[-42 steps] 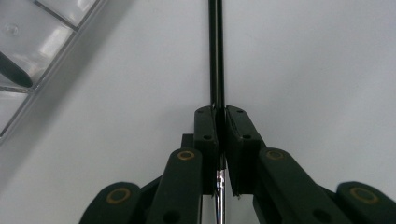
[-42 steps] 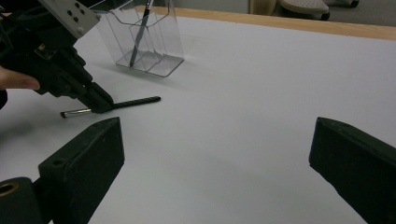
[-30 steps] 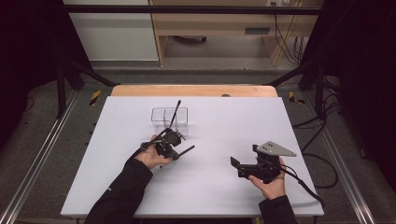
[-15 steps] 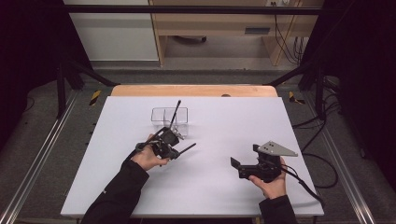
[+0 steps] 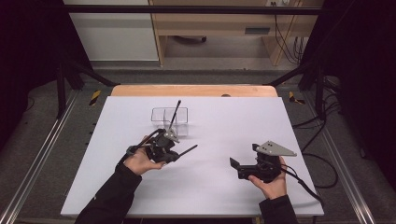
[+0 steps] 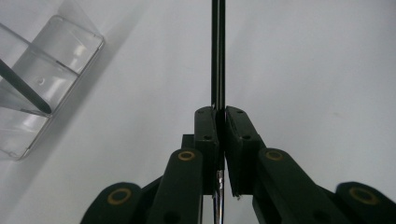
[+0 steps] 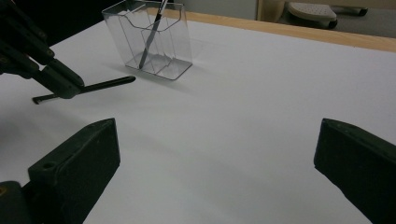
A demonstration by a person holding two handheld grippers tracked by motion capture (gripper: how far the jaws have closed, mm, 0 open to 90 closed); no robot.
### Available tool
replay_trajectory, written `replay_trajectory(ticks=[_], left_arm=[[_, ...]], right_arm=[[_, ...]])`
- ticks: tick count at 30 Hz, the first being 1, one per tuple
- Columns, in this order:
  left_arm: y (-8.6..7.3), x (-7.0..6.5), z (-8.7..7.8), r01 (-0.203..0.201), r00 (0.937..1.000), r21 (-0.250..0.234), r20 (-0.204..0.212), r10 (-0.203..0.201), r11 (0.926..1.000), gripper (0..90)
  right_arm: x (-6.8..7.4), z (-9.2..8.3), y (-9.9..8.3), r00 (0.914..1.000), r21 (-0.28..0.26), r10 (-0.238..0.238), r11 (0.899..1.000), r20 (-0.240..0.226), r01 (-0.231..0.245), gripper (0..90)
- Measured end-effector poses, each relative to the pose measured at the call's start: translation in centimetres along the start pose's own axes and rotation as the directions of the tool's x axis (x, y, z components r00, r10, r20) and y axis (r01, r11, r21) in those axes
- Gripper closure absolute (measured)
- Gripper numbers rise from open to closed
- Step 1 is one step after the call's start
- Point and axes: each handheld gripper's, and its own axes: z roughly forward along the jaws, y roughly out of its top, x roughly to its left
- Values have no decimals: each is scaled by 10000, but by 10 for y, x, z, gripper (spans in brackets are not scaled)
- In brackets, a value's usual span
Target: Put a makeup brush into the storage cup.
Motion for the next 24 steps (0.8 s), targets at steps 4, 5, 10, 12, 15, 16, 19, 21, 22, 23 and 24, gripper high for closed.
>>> replay_trajectory(ticks=[4, 5, 10, 12, 15, 16, 19, 21, 22, 23, 24], left_arm=[[-2, -6, -6, -262, 9996, -266, 85, 265, 9993, 834], [-2, -7, -7, -311, 9994, -300, 131, 315, 9991, 834], [-2, -10, -11, -462, 9984, -537, 288, 478, 9975, 834], [-2, -12, -12, -563, 9978, -546, 322, 581, 9969, 834], [-2, -14, -13, -663, 9970, -565, 373, 684, 9962, 834], [-1, -14, -14, -693, 9967, -581, 393, 717, 9959, 834], [0, -17, -14, -775, 9954, -641, 518, 809, 9949, 834], [2, -18, -14, -896, 9940, -639, 564, 933, 9939, 834], [3, -19, -14, -938, 9937, -644, 546, 974, 9935, 834], [3, -19, -14, -951, 9934, -651, 577, 989, 9933, 834], [4, -19, -14, -982, 9930, -638, 595, 1021, 9931, 834]], right_arm=[[5, 2, 2, 9997, 108, -255, 9996, -15, 255, 9], [6, 3, 3, 9996, 137, -284, 9995, -68, 285, 10], [12, 6, 5, 9986, 235, -498, 9985, -176, 502, 14], [14, 8, 6, 9980, 298, -594, 9978, -220, 601, 16], [17, 10, 6, 9970, 389, -712, 9966, -318, 724, 18], [17, 11, 7, 9967, 433, -735, 9962, -334, 749, 18], [19, 13, 7, 9960, 526, -810, 9952, -376, 829, 20], [21, 14, 8, 9950, 617, -900, 9938, -433, 926, 21], [22, 15, 8, 9942, 627, -981, 9929, -450, 1008, 22], [23, 15, 9, 9938, 693, -1013, 9921, -459, 1043, 22], [24, 16, 10, 9924, 706, -1127, 9907, -485, 1160, 22]])
